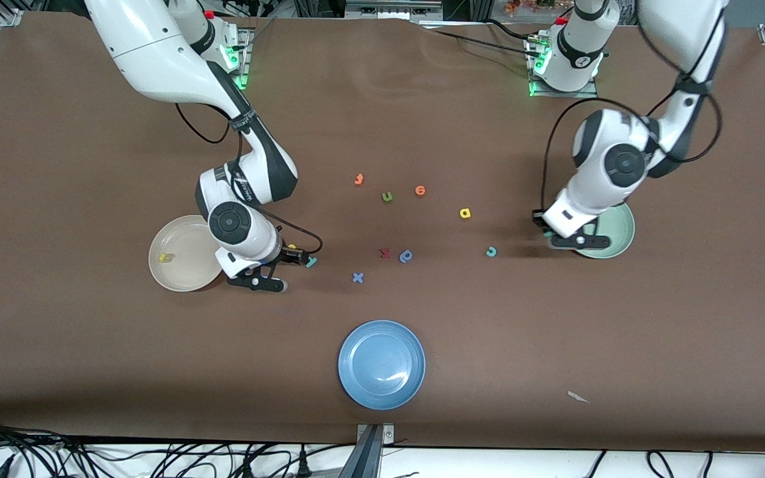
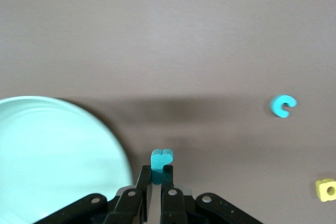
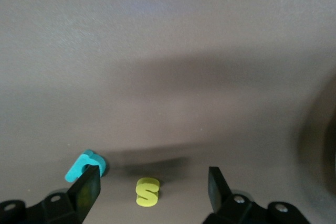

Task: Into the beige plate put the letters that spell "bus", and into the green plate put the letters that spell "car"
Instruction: 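Drop the teal r on the green plate while the right gripper reaches s, then grasp the yellow s with the right gripper while the left gripper grasps d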

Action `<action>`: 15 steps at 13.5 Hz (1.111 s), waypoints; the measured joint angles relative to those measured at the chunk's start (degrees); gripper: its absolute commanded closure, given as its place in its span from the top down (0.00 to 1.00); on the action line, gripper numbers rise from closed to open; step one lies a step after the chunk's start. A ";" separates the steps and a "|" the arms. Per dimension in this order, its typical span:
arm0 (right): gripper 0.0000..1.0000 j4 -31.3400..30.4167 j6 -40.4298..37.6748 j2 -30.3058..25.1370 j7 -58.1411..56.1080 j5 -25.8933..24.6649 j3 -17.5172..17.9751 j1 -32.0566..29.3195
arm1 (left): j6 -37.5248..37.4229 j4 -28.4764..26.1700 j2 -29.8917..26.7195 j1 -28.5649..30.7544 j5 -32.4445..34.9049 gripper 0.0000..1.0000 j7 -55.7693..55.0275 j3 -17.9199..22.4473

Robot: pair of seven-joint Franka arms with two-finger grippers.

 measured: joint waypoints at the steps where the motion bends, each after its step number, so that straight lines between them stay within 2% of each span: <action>1: 0.87 -0.35 0.00 0.14 0.00 0.00 0.00 0.02 | -1.76 -0.01 -1.49 1.63 1.80 0.06 0.45 0.01; 4: 0.81 -1.17 0.00 0.53 0.00 0.00 0.01 0.39 | -4.49 -0.32 -3.48 7.05 3.17 0.07 7.55 0.09; 6: 0.81 -1.24 0.00 0.91 0.00 0.00 0.01 0.59 | -4.67 -1.41 -3.25 9.89 3.17 0.15 11.17 0.16; 8: 0.73 -1.25 0.00 1.09 0.00 0.00 0.01 0.74 | -4.67 -2.96 -2.59 10.78 3.17 0.30 12.10 0.15; 10: 0.73 -1.21 0.04 1.07 0.00 0.00 0.04 0.93 | -4.59 -3.43 -1.31 11.00 3.17 0.64 12.27 0.14; 11: 0.71 -1.18 0.04 1.07 0.00 0.00 0.04 1.05 | -4.52 -3.43 -0.84 11.06 3.18 0.70 12.29 0.14; 15: 0.57 -1.16 0.11 1.07 0.00 -0.01 0.08 1.31 | -4.40 -3.04 -0.64 11.14 3.17 0.73 12.25 0.04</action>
